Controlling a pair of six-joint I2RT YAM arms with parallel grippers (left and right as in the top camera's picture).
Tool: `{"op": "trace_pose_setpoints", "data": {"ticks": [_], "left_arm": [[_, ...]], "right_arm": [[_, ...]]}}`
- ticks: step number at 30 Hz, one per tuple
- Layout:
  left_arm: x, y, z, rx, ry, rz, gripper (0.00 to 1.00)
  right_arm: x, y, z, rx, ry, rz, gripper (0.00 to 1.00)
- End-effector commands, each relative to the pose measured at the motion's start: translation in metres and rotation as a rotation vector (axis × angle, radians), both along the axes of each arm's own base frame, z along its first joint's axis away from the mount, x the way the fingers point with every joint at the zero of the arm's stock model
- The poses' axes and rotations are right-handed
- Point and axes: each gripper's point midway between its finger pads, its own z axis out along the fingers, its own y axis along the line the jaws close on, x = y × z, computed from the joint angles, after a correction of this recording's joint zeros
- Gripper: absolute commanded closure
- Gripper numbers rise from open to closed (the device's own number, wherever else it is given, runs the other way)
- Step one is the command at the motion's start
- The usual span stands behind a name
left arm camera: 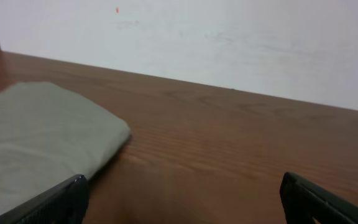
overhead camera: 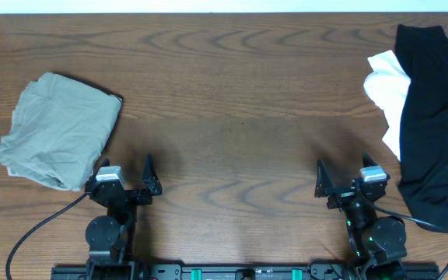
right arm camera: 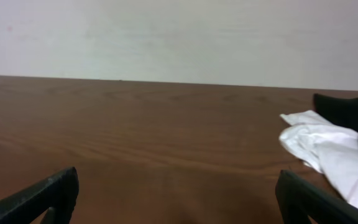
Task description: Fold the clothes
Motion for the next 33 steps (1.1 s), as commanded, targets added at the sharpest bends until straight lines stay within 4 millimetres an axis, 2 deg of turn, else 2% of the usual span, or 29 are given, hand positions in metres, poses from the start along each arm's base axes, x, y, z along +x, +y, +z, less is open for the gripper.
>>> {"op": "trace_pose_setpoints", "data": {"ticks": [1, 5, 8, 13, 16, 19, 22, 25, 28, 31, 33], "left_arm": [[-0.002, -0.017, -0.010, -0.084, 0.039, -0.090, 0.02], [-0.007, -0.042, 0.006, -0.126, 0.027, -0.235, 0.02], [-0.010, -0.043, 0.018, -0.142, 0.049, -0.240, 0.02], [-0.012, -0.043, 0.053, -0.149, 0.116, -0.235, 0.02], [-0.012, -0.043, 0.075, -0.155, 0.183, -0.230, 0.02], [-0.014, -0.045, 0.092, -0.167, 0.283, -0.234, 0.02], [-0.023, -0.045, 0.100, -0.177, 0.416, -0.228, 0.02], [-0.032, -0.045, 0.104, -0.165, 0.510, -0.227, 0.02], [-0.038, -0.045, 0.110, -0.138, 0.556, -0.236, 0.02], [-0.040, -0.045, 0.112, -0.139, 0.565, -0.235, 0.02], [-0.040, -0.045, 0.112, -0.139, 0.565, -0.235, 0.02]], "right_arm": [[-0.003, 0.004, 0.009, 0.026, 0.003, 0.031, 0.01], [-0.009, -0.010, 0.019, 0.002, 0.074, -0.041, 0.01], [-0.011, -0.020, 0.034, -0.017, 0.116, -0.096, 0.01], [-0.004, -0.018, 0.062, -0.045, 0.215, -0.095, 0.01], [0.004, -0.010, 0.072, -0.060, 0.299, -0.058, 0.01], [0.010, 0.016, 0.086, -0.045, 0.384, 0.077, 0.01], [0.010, 0.042, 0.098, -0.011, 0.425, 0.218, 0.01], [0.014, 0.049, 0.109, -0.006, 0.425, 0.252, 0.01], [0.022, 0.027, 0.110, 0.026, 0.442, 0.104, 0.01], [0.023, -0.024, 0.093, 0.082, 0.512, -0.212, 0.01], [0.014, -0.066, 0.077, 0.073, 0.569, -0.448, 0.01]]}}
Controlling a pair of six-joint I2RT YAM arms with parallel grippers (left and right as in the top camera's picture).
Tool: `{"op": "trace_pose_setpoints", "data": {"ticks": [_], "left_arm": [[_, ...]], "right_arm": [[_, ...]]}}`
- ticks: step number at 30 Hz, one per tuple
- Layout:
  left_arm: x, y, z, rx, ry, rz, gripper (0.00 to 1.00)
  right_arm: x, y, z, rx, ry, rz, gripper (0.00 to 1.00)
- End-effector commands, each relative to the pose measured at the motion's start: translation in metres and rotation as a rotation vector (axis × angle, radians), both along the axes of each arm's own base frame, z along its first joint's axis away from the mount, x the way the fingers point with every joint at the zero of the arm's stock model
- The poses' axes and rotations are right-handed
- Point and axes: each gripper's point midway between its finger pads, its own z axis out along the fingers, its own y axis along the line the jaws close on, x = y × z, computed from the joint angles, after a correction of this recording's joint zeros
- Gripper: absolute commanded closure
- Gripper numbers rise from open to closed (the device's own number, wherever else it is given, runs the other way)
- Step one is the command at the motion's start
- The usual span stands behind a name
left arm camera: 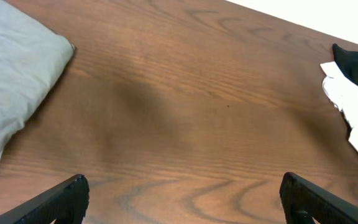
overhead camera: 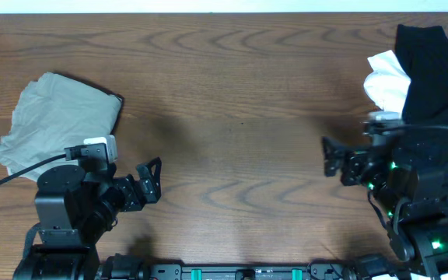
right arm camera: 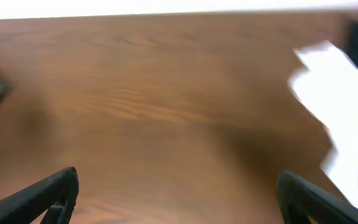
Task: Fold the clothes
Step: 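Reach the right gripper to the black shirt and grasp it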
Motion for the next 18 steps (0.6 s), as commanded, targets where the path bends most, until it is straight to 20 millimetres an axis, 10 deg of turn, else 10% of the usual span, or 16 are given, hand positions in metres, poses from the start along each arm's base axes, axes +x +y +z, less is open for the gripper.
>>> {"op": "trace_pose_setpoints", "data": {"ticks": [1, 7, 18], "left_arm": [[0.000, -0.001, 0.006, 0.010, -0.013, -0.021, 0.02], [0.000, -0.001, 0.005, 0.013, -0.012, -0.023, 0.02], [-0.003, -0.001, 0.002, 0.047, -0.007, -0.050, 0.02]], "right_arm": [[-0.009, -0.082, -0.012, -0.080, 0.063, -0.482, 0.01], [-0.046, -0.153, -0.060, 0.000, 0.287, -0.951, 0.01], [-0.066, -0.201, -0.127, 0.103, 0.558, -1.184, 0.01]]}}
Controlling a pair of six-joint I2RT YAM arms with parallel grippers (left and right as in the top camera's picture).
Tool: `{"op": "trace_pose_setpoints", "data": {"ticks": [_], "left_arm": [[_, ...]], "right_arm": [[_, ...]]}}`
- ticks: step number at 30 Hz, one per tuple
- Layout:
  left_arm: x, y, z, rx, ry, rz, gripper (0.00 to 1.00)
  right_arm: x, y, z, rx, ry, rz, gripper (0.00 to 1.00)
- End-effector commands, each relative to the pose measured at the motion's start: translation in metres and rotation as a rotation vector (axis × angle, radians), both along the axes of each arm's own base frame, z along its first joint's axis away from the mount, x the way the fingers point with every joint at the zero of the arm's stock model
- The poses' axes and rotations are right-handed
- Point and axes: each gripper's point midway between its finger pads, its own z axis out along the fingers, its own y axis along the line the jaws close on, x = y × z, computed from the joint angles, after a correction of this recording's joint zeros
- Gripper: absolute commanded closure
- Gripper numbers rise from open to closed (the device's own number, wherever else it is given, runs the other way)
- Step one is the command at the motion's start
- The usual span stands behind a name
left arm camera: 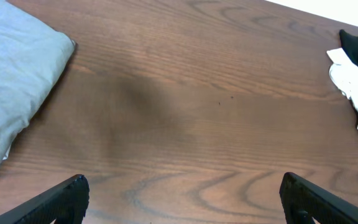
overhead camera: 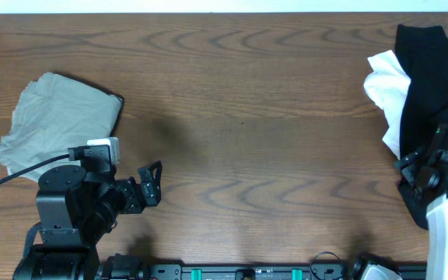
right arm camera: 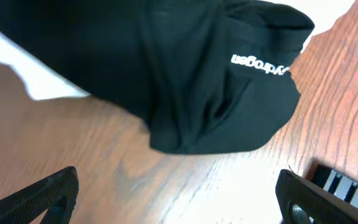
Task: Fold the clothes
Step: 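Reach the right gripper to the black shirt and grasp it, then drag the black shirt with the right gripper toward table center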
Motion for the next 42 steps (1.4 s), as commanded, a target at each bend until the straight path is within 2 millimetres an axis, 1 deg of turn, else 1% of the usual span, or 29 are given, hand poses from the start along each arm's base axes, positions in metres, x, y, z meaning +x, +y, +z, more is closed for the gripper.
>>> {"op": "trace_pose_setpoints", "data": {"ticks": [1, 4, 9, 10, 11, 13, 14, 15, 16, 17, 19, 22, 25, 28, 29, 31, 33, 35, 36, 38, 40, 42], "left_arm": [[0.001, -0.001, 0.007, 0.009, -0.023, -0.020, 0.02], [0.001, -0.001, 0.007, 0.009, -0.023, -0.020, 0.02], [0.001, -0.001, 0.008, 0.009, -0.024, -0.020, 0.02], [0.001, -0.001, 0.008, 0.009, -0.024, -0.020, 0.02], [0.001, -0.001, 0.008, 0.009, -0.024, -0.020, 0.02], [0.001, -0.001, 0.008, 0.009, -0.027, -0.020, 0.02], [0.001, -0.001, 0.008, 0.009, -0.027, -0.020, 0.02], [0.001, -0.001, 0.008, 0.009, -0.028, -0.020, 0.02], [0.001, -0.001, 0.008, 0.009, -0.028, -0.020, 0.02], [0.001, -0.001, 0.008, 0.009, -0.028, -0.020, 0.02], [0.001, -0.001, 0.008, 0.009, -0.028, -0.020, 0.02], [0.001, -0.001, 0.008, 0.009, -0.028, -0.020, 0.02], [0.001, -0.001, 0.008, 0.009, -0.027, -0.020, 0.02], [0.001, -0.001, 0.008, 0.009, -0.028, -0.020, 0.02], [0.001, -0.001, 0.008, 0.009, -0.028, -0.020, 0.02], [0.001, -0.001, 0.008, 0.009, -0.028, -0.020, 0.02], [0.001, -0.001, 0.008, 0.009, -0.028, -0.020, 0.02], [0.001, -0.001, 0.008, 0.009, -0.027, -0.020, 0.02], [0.001, -0.001, 0.008, 0.010, -0.028, -0.021, 0.02], [0.001, -0.001, 0.008, 0.012, -0.028, -0.022, 0.02], [0.001, -0.001, 0.008, 0.012, -0.028, -0.022, 0.02], [0.001, -0.001, 0.008, 0.012, -0.028, -0.022, 0.02]], "right_arm": [[-0.011, -0.011, -0.023, 0.035, 0.049, -0.090, 0.01], [-0.019, -0.018, -0.049, 0.051, 0.085, -0.129, 0.01], [-0.024, -0.025, -0.082, 0.046, 0.078, -0.162, 0.05], [-0.024, -0.025, -0.085, 0.043, 0.070, -0.164, 0.08], [-0.024, -0.026, -0.090, 0.038, 0.060, -0.164, 0.12], [-0.022, -0.026, -0.095, 0.033, 0.042, -0.163, 0.28], [-0.021, -0.026, -0.097, 0.033, 0.034, -0.162, 0.44], [-0.020, -0.026, -0.098, 0.034, 0.028, -0.160, 0.62], [-0.019, -0.026, -0.098, 0.035, 0.023, -0.160, 0.78], [-0.018, -0.025, -0.098, 0.037, 0.018, -0.158, 0.87], [-0.017, -0.025, -0.098, 0.042, 0.013, -0.155, 0.98], [-0.017, -0.024, -0.099, 0.045, 0.018, -0.141, 0.99], [-0.012, -0.020, -0.099, 0.067, 0.009, -0.104, 0.99], [0.005, -0.009, -0.094, 0.123, -0.043, -0.002, 0.99], [0.014, -0.003, -0.088, 0.146, -0.074, 0.053, 0.99], [0.036, 0.010, -0.071, 0.185, -0.155, 0.176, 0.99], [0.060, 0.027, -0.043, 0.204, -0.258, 0.307, 0.99], [0.082, 0.048, -0.007, 0.210, -0.372, 0.443, 0.99], [0.092, 0.060, 0.015, 0.205, -0.434, 0.522, 0.99], [0.107, 0.093, 0.062, 0.188, -0.557, 0.716, 0.99], [0.114, 0.126, 0.105, 0.165, -0.658, 0.884, 0.99], [0.113, 0.161, 0.142, 0.138, -0.735, 1.047, 0.99]]}}
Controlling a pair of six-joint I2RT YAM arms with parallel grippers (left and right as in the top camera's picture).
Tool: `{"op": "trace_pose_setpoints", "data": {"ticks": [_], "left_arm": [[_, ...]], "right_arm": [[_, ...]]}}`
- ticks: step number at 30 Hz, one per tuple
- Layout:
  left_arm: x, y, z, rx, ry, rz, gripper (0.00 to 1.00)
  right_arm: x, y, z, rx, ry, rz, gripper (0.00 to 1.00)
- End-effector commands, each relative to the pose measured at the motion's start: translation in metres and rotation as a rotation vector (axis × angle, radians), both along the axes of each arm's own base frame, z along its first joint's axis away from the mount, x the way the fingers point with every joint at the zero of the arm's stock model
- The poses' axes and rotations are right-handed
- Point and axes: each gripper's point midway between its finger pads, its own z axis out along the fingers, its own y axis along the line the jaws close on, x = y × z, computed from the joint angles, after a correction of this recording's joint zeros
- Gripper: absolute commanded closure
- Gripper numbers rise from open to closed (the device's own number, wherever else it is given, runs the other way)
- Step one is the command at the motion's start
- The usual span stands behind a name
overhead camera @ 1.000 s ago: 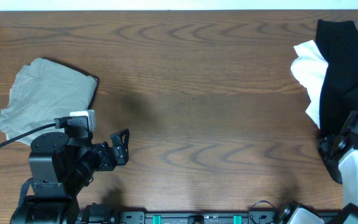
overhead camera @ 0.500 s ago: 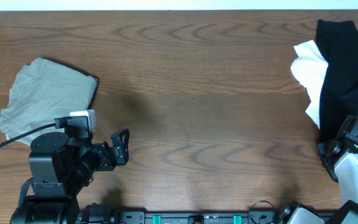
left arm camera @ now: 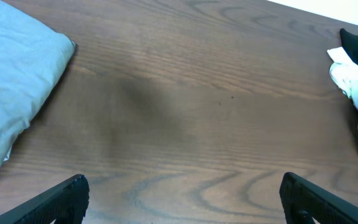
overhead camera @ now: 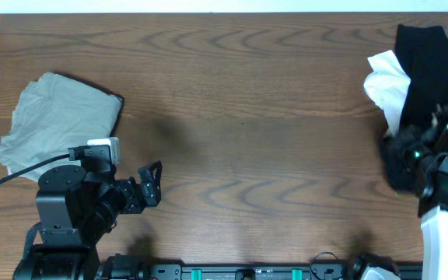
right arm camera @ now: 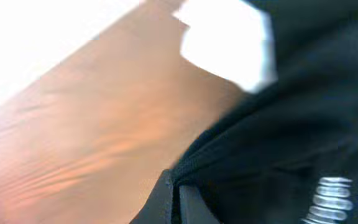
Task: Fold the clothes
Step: 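Drag the black shirt with the right gripper toward table center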
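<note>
A black garment [overhead camera: 425, 66] lies at the table's right edge, draped over a crumpled white garment [overhead camera: 386, 84]. My right gripper [overhead camera: 407, 158] is at the black garment's near end, and in the right wrist view the right gripper [right arm camera: 174, 198] is shut with a black hem pinched between its fingers. The black cloth [right arm camera: 291, 143] fills that view's right side, with the white garment [right arm camera: 229, 37] beyond it. A folded grey garment [overhead camera: 57, 128] rests at the left. My left gripper [overhead camera: 150, 183] hangs open near it, holding nothing; the left gripper [left arm camera: 182, 208] frames bare wood.
The wooden table [overhead camera: 239, 117] stretches between the two piles. The grey garment [left arm camera: 11, 106] shows at the left of the left wrist view, and the black and white pile at its right. The arm bases and a cable sit at the front edge.
My right gripper was open above the black garment's near end; now it is shut on that garment's hem, and the near end looks bunched up and drawn leftward. The left arm has not moved.
Both grippers first sat low and open at the front edge. Then both arms were raised, the left looking over the table, the right further toward the clothes. The right one then hung open over the black garment and now grips it.
</note>
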Motion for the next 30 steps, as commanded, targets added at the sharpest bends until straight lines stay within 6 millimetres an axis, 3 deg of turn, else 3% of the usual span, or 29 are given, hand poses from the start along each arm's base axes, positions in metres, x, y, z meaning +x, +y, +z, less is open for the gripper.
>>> {"op": "trace_pose_setpoints", "data": {"ticks": [1, 4, 9, 13, 19, 25, 26, 27, 29, 30], "left_arm": [[0.001, -0.001, 0.008, 0.008, -0.026, -0.019, 0.02], [0.001, -0.001, 0.008, 0.008, -0.027, -0.019, 0.02], [0.001, -0.001, 0.008, 0.008, -0.026, -0.019, 0.02], [0.001, -0.001, 0.008, 0.008, -0.026, -0.019, 0.02], [0.001, -0.001, 0.008, 0.008, -0.026, -0.019, 0.02], [0.001, -0.001, 0.008, 0.007, -0.025, -0.019, 0.02], [0.001, -0.001, 0.008, 0.007, -0.025, -0.019, 0.02], [0.001, -0.001, 0.008, 0.007, -0.025, -0.019, 0.02], [0.001, -0.001, 0.008, 0.007, -0.024, -0.019, 0.02], [0.001, -0.001, 0.007, 0.007, -0.023, -0.019, 0.02]], "right_arm": [[-0.002, 0.079, 0.067, -0.026, -0.200, 0.376, 0.99], [-0.012, 0.125, 0.087, -0.039, -0.262, 0.541, 0.99], [-0.033, 0.196, 0.084, -0.051, -0.281, 0.812, 0.99], [-0.039, 0.236, 0.095, -0.026, -0.354, 0.944, 0.99], [-0.046, 0.268, 0.113, -0.017, -0.458, 1.036, 0.99], [-0.040, 0.282, 0.103, -0.009, -0.440, 1.062, 0.98], [-0.036, 0.284, 0.100, -0.007, -0.434, 1.062, 0.85], [-0.031, 0.287, 0.096, 0.001, -0.424, 1.058, 0.59], [-0.024, 0.290, 0.088, 0.014, -0.402, 1.053, 0.22], [-0.020, 0.290, 0.084, 0.009, -0.390, 1.044, 0.10]]}}
